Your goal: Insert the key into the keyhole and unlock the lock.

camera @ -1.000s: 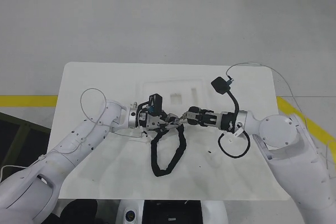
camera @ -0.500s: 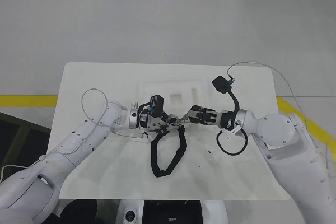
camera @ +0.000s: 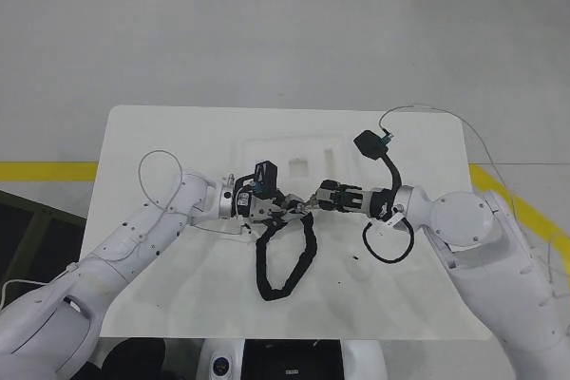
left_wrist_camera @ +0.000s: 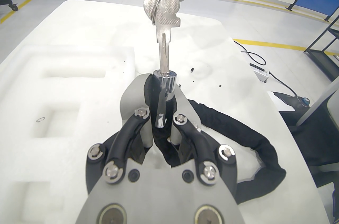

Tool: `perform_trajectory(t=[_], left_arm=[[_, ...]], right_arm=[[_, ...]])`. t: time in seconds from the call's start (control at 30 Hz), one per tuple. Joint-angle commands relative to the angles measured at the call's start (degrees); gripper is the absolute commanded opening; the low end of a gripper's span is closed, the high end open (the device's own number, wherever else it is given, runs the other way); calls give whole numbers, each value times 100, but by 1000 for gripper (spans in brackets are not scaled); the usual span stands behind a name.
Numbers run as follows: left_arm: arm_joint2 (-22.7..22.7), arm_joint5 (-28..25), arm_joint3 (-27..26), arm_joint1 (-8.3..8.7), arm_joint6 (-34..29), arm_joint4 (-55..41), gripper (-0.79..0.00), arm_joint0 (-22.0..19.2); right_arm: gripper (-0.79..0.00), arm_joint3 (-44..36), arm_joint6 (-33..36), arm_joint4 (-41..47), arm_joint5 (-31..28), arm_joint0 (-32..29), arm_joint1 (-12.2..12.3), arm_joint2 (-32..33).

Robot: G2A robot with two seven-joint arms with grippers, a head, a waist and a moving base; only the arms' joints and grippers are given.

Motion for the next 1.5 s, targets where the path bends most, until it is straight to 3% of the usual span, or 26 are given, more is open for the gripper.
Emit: perform_trajectory(t=[0.0, 0.77, 1.47], left_arm=[[-3, 0, -4, 0, -4, -3, -785, -1], [-186, 0, 8, -18, -379, 49, -785, 46], [-126, 0, 2, 74, -216, 209, -785, 20]], right_arm=[[-785, -6, 6, -28, 9, 10, -2, -36], [-785, -298, 185, -923, 947, 511, -78, -724], [-785, -159, 249, -866, 1051, 665, -136, -883]])
